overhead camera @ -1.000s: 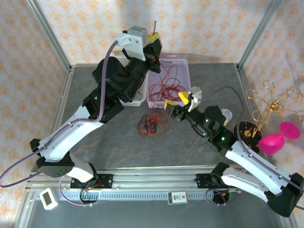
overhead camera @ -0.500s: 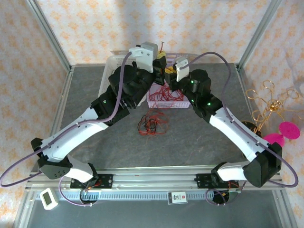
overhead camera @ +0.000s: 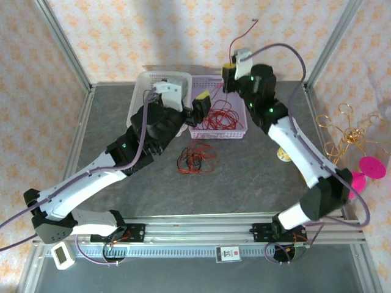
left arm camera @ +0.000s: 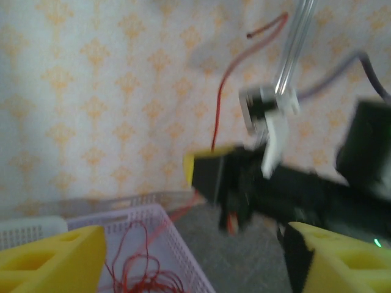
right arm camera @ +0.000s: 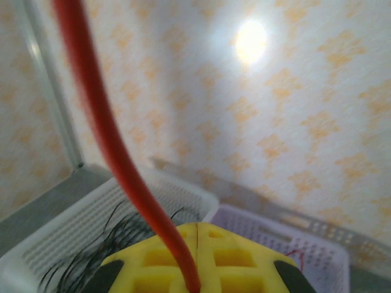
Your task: Untangle the cables
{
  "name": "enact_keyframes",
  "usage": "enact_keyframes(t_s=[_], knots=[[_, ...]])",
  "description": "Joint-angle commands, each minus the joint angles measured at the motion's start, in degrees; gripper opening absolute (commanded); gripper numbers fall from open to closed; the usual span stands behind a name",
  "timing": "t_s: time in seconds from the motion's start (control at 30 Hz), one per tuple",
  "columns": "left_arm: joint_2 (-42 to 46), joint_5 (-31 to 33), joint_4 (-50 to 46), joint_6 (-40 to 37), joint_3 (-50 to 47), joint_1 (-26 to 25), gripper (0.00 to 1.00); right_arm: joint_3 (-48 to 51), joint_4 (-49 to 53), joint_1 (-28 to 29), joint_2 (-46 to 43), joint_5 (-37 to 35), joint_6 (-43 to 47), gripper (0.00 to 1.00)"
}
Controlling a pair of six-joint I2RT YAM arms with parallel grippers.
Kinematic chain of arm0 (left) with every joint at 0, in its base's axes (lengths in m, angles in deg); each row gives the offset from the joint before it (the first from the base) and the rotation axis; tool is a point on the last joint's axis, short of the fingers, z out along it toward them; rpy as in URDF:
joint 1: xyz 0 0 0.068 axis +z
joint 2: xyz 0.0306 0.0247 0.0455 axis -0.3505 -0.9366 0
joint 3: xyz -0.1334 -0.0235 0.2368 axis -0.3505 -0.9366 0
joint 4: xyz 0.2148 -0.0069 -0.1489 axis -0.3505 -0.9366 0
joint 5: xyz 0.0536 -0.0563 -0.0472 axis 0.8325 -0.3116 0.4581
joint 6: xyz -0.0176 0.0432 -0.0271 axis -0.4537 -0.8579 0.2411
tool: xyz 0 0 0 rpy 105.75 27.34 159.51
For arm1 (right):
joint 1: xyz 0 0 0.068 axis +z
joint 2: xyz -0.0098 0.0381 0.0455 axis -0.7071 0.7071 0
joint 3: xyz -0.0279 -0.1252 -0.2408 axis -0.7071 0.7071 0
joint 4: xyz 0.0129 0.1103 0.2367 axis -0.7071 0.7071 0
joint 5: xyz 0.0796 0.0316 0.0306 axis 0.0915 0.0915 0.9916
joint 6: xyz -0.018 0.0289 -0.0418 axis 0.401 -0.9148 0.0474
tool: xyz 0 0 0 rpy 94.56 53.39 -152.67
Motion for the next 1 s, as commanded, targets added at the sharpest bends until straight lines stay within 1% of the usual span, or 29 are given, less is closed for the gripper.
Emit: enact_keyframes(t_s=[0.0, 0.07, 0.2, 0.33, 0.4, 0.57, 0.67, 0.7, 0.73, 0.8, 0.9, 0.93, 0.97], knots=[[4.2, 1.6, -1.1, 4.5, -5.6, 0.1, 0.81, -6.7, 8.1, -1.8, 8.1, 0.6, -1.4, 0.0], [7.0, 1.7, -1.5, 6.7, -9.9, 0.1, 0.78, -9.9, 8.7, -1.9, 12.3, -0.8, -1.3, 0.0], [10.7, 0.8, -3.8, 11.7, -17.7, 0.1, 0.68, -15.1, 9.3, -2.2, 20.3, -3.7, -2.4, 0.0], [13.3, -0.8, -6.1, 15.7, -22.7, 0.1, 0.65, -18.0, 11.9, -2.4, 26.6, -3.9, -3.7, 0.0], [14.4, -0.7, -7.0, 16.9, -24.5, 0.1, 0.64, -17.7, 13.4, -2.5, 28.3, -3.0, -5.1, 0.0], [15.4, -0.4, -7.8, 17.8, -26.9, 0.2, 0.63, -11.5, 12.2, -2.5, 30.5, -0.1, -9.2, 0.0], [14.2, -0.8, -8.4, 18.0, -26.9, 0.1, 0.63, -11.8, 14.8, -2.5, 33.8, -1.0, -10.3, 0.0], [13.7, -1.1, -8.4, 18.1, -27.1, 0.2, 0.63, -11.9, 15.3, -2.6, 34.7, -1.1, -10.5, 0.02], [13.2, -1.6, -8.5, 18.2, -27.1, 0.1, 0.64, -12.2, 15.6, -2.6, 35.7, -0.9, -10.7, 0.08], [12.4, -2.3, -8.5, 18.9, -27.4, 0.2, 0.67, -13.9, 16.6, -2.8, 37.7, -0.9, -10.9, 0.15], [12.1, -2.3, -8.8, 20.3, -28.1, 0.2, 0.69, -19.5, 20.7, -2.9, 41.4, -0.4, -11.1, 0.3], [12.3, -2.1, -8.7, 20.8, -28.7, 0.1, 0.7, -21.4, 22.2, -2.9, 42.4, -0.1, -11.2, 0.35], [12.6, -2.1, -8.5, 21.3, -29.1, 0.1, 0.7, -22.8, 23.1, -2.8, 42.9, 0.1, -11.3, 0.37]])
